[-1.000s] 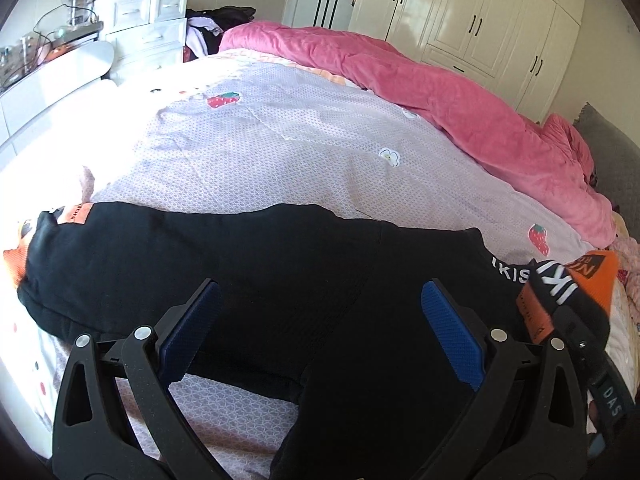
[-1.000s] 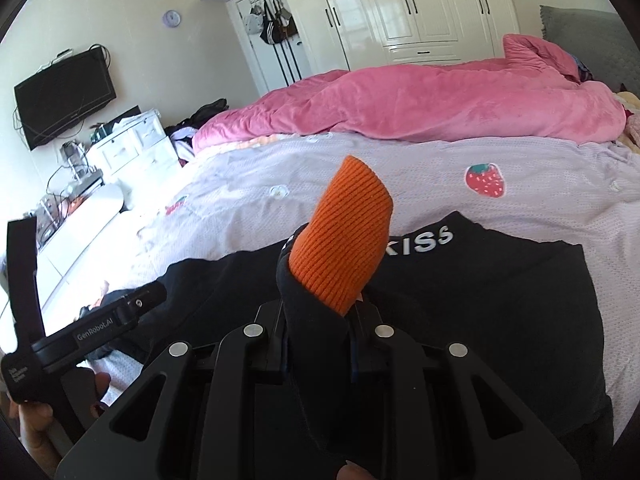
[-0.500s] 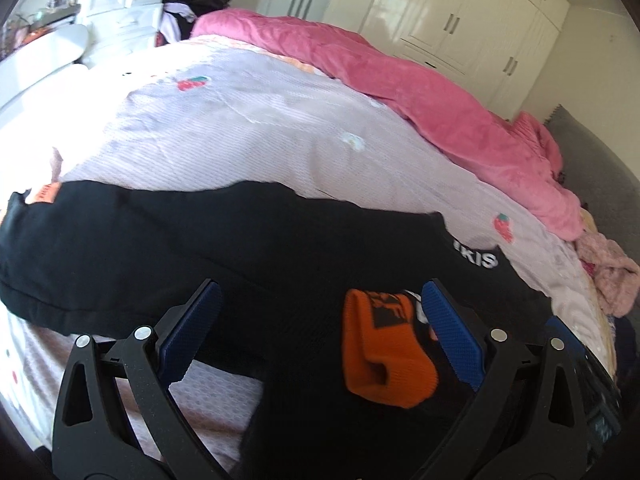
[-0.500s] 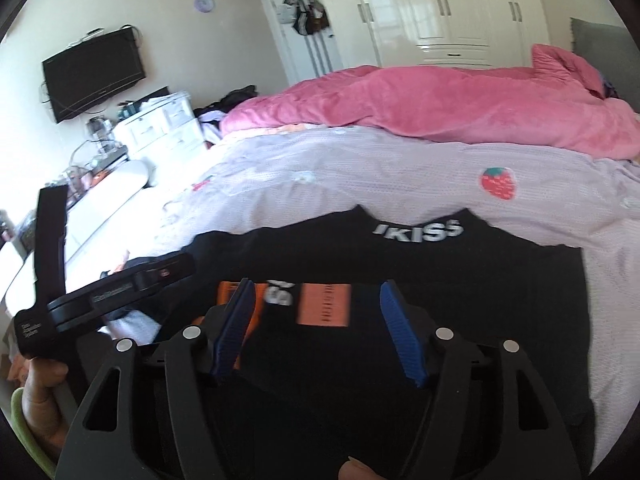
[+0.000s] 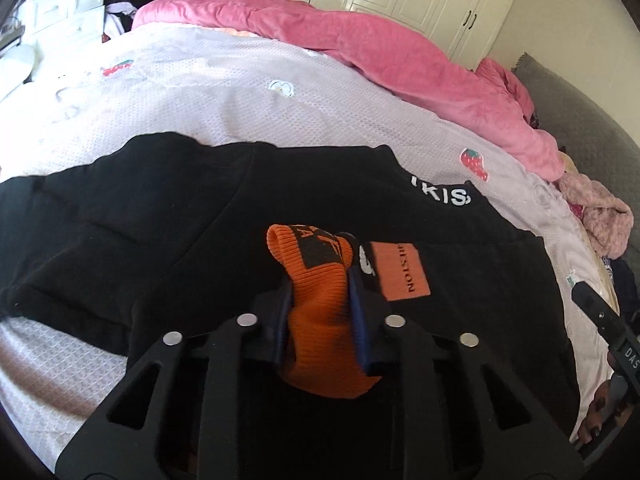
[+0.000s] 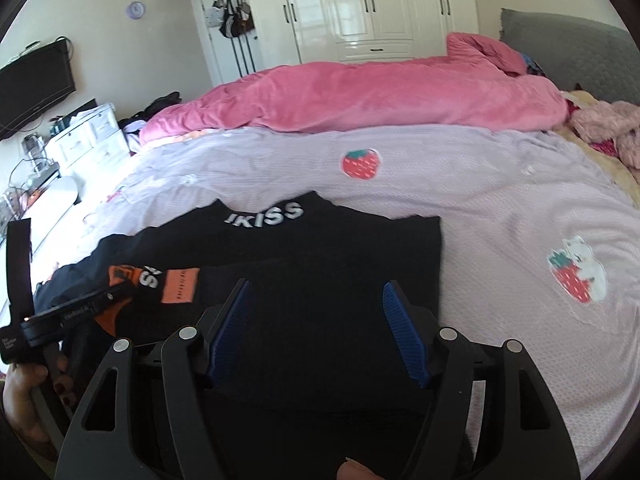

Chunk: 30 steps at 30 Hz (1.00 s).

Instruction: Fold small clothes

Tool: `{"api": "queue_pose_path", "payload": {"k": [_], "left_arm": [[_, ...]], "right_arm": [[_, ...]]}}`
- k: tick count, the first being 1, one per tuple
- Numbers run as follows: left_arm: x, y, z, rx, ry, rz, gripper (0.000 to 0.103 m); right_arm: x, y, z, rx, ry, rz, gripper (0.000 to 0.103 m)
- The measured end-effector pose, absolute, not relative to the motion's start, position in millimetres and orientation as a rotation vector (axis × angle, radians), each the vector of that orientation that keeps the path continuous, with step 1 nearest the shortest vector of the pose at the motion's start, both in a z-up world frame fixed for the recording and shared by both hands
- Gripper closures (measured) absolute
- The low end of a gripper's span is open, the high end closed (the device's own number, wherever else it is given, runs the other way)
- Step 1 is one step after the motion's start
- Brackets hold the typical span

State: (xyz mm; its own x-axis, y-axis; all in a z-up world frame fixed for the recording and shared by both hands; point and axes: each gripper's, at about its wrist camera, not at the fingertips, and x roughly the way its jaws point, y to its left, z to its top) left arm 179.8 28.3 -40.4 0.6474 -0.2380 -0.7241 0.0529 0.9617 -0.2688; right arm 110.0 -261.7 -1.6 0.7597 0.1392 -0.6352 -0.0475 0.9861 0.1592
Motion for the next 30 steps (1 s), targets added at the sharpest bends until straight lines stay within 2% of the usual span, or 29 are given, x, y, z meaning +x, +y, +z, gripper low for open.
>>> {"api": "queue_pose_path", "payload": {"k": [9,14,17,20,26,27,28,29,30], "left_arm": [[163.8,32.7,6.7,-0.186,0.685,-0.158,0.096],[169.5,31.3,-13.4,-0.155,0.766,-0.159,0.093],[169.2,31.8,-17.7,-0.149,0.778,-0.149,0.088],[167.5,41.2,-14.3,-0.193,0.770,-0.151,0.080],[165.8,49.4,-17.3,-0.213,0.781,-0.146,0.078],[166.6,48.9,-20.9,-0.208,0.792,-0.142,0.078],[167.5,48.4,-23.5,-0.205,0.799,-0.141,0.078],[168.1,46.8,-26.2,-0.206,0.809,-0.146,0.078],[168.9,44.2,-29.3,-0.209,0.820,-0.157,0.078]], "right_arm": [[98.6,-302.5,-5.7,0.168,0.703,0.015,0.037],[100.2,-300.3,-5.0,0.172,0.698,0.019,0.037],[103.0,-286.1,-3.5,0.155,0.697,0.058,0.037],[113.6,-275.5,-8.2,0.103,0.706,0.038,0.028],[150.2,-296.5,-37.5,0.237,0.880,-0.025,0.029],[150.7,-298.5,-40.7,0.255,0.891,-0.017,0.031],[150.5,-298.6,-43.2,0.247,0.897,-0.016,0.044],[149.8,-298.1,-44.0,0.234,0.899,-0.014,0.066],[149.4,-297.8,-45.1,0.219,0.901,-0.006,0.075]]}}
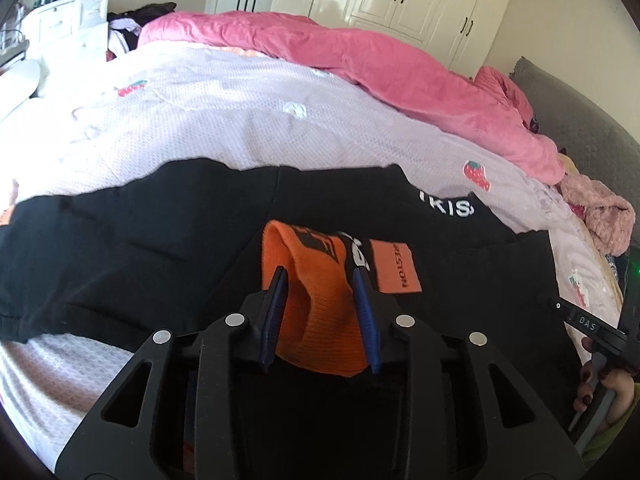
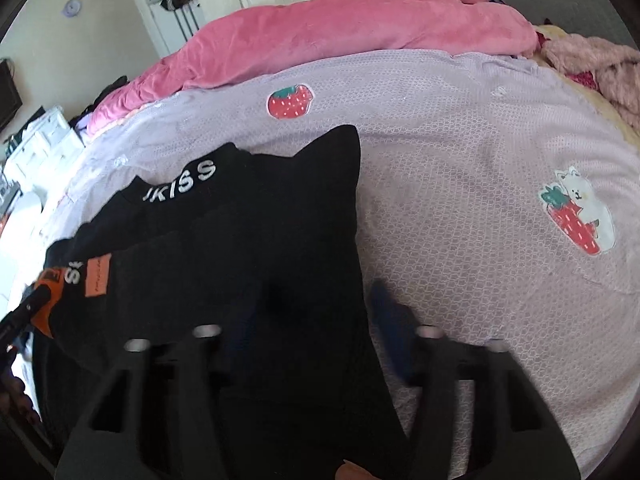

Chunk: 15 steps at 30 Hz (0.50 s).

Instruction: Fold small clothes

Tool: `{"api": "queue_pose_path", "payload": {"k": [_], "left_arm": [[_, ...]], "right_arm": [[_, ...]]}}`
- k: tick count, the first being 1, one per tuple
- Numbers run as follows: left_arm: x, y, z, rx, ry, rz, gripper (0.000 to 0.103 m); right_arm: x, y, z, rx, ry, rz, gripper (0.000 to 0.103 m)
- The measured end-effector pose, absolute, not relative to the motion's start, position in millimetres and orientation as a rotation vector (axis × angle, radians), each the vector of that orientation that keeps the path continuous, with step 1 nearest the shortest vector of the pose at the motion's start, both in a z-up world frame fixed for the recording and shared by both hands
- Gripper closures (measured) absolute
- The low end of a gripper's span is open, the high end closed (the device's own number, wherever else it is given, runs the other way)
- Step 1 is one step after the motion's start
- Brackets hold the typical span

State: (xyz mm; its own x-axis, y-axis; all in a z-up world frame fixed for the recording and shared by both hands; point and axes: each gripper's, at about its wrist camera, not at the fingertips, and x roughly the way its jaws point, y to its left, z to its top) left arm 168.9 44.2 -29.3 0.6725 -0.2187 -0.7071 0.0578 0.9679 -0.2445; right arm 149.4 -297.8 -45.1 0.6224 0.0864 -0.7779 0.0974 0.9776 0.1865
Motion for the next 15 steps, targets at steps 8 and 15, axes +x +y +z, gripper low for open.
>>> {"api": "queue_pose_path", "payload": {"k": [8,15], "left_arm": [[164.1,20.5,-27.8,-0.142,0.800,-0.178,0.086],[167.3,33.3,-39.7,-0.163,0.846,-0.147,0.080]], "right_arm": [[143.8,-322.6,-42.6,0.224,0.845,-0.004,0.090],[142.8,-309.5,-42.8,0.092,0.854,-0.067,0.079]]}}
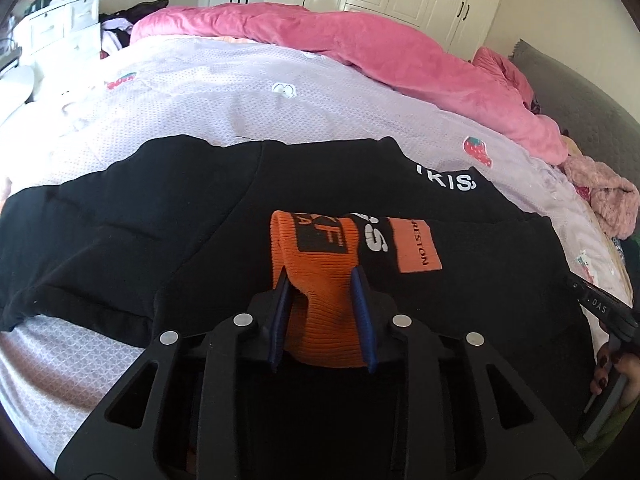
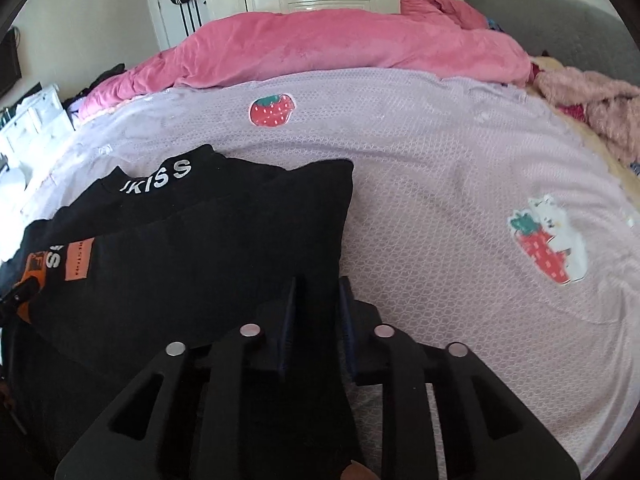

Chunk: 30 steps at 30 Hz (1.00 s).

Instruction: Fold small clothes

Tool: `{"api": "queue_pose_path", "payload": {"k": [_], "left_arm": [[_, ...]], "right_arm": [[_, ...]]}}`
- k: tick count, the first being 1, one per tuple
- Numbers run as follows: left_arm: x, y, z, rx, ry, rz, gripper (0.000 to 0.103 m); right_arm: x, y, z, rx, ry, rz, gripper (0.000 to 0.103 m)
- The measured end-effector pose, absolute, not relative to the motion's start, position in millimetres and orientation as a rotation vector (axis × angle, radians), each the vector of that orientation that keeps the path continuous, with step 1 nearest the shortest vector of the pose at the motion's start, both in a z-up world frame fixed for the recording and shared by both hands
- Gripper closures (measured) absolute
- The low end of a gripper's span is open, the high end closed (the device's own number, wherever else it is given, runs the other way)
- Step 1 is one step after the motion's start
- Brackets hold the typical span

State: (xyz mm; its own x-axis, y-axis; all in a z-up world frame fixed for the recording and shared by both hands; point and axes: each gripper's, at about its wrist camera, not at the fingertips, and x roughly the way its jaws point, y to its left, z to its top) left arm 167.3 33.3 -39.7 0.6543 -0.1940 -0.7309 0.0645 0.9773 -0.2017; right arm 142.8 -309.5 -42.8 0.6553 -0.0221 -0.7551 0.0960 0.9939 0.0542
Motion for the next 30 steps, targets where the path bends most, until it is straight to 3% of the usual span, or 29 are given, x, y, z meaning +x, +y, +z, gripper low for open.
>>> {"api": "queue_pose_path", "payload": {"k": [4,8,17,22,27,30], "left_arm": [[165.1,36.8,-38.2,-0.170,0.847,-0.144,0.080],[158.0,43.2,-28.7,-0.165,0.818,-0.120,0.080],[145.8,19.5,-26.5,-0.063,0.835,-0.154,0.080],[153.9,35.5,-44.4,-0.134,0.896,-0.146,0.071],[149.2,39.2,-41.1,-0.151,0.890,-0.153,0.071],[145.7,42.6,-35.8,-0.158,0.880,-0.148,0.066]], "right_arm": [[134.3,-308.8,-30.7,0.066,0.812,-0.093,0.076],[121.9,-296.3,-10.8,0.044,0.738,-0.053,0.066],[120.1,-233.5,-23.0,-0.001,0.813,0.209,0.066],[124.8,-221.8,-49.2,-0.038,0.918,0.205,0.060],[120.3,-223.0,-45.6,-0.020,0.906,0.213,0.057],[114.4,-222.4,-36.4,-0.007,0.874,0.231,0.047]]}}
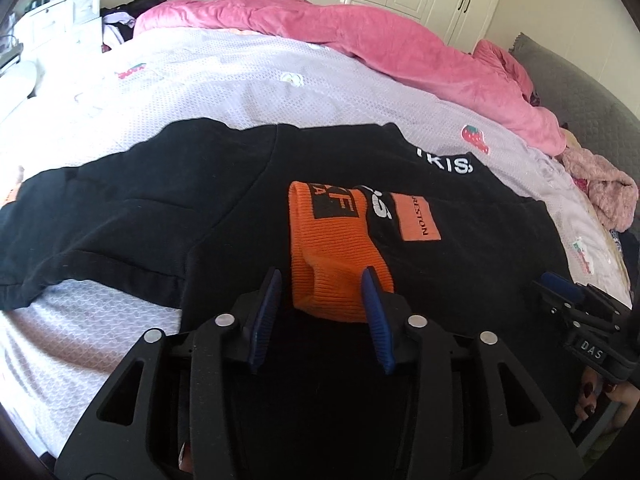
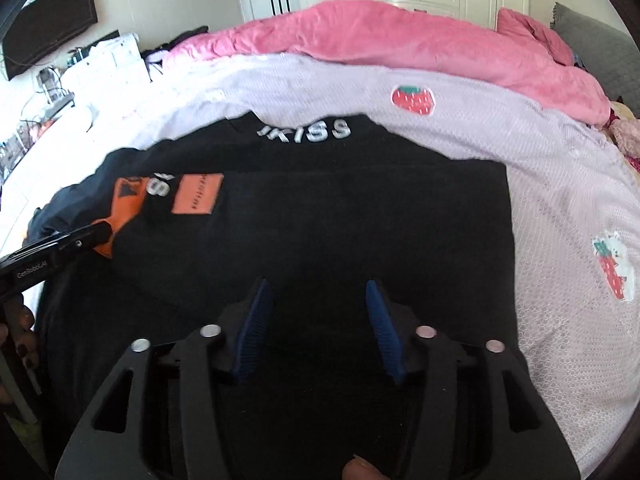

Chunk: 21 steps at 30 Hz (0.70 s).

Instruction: Fold small clothes

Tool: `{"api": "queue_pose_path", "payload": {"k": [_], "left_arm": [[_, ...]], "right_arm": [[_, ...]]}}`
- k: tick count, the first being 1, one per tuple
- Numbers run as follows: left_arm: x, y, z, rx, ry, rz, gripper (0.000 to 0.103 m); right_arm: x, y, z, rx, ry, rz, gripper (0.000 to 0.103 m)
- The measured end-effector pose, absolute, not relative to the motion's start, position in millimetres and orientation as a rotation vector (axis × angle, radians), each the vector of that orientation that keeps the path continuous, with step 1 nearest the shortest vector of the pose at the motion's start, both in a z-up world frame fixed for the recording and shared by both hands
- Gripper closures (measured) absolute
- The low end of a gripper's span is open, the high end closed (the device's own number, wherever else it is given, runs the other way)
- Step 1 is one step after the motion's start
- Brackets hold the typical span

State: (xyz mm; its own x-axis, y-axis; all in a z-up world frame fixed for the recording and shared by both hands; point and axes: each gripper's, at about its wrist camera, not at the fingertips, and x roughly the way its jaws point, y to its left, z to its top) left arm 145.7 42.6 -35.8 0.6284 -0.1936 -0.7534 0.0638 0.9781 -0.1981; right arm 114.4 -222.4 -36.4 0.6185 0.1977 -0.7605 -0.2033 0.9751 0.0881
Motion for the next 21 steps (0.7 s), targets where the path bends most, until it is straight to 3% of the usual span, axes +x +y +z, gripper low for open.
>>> {"api": "queue_pose_path", "payload": {"k": [7,9,13,15,21], "left_arm": [[133.7,56.1,-17.9,-0.152,0.843,-0.108,0.047],[130.2,61.3,-12.1,-0.154,0.829,-0.094,0.033],[123.3,74.1,1.6,-0.154,0.792,-0.059,0.020],[119.2,81.9,8.2,-0.160,0.773,-0.038,0.013],[111.5,103.9,18.8,-0.184,0.745,0.001,0.010]], "right_arm": [[110.0,-217.0,-21.0,0.013,0.839,0.255,0.031],[110.2,-212.9,-17.0,0.008,0.831,0.254,0.021],[107.9,-205.8,-6.2,0.014,0.802,0.266,0.010],[106.9,-202.4,-1.5,0.018,0.791,0.272,0.009],[104.1,-185.2,8.2,0.004,0.774,0.299,0.009]]}}
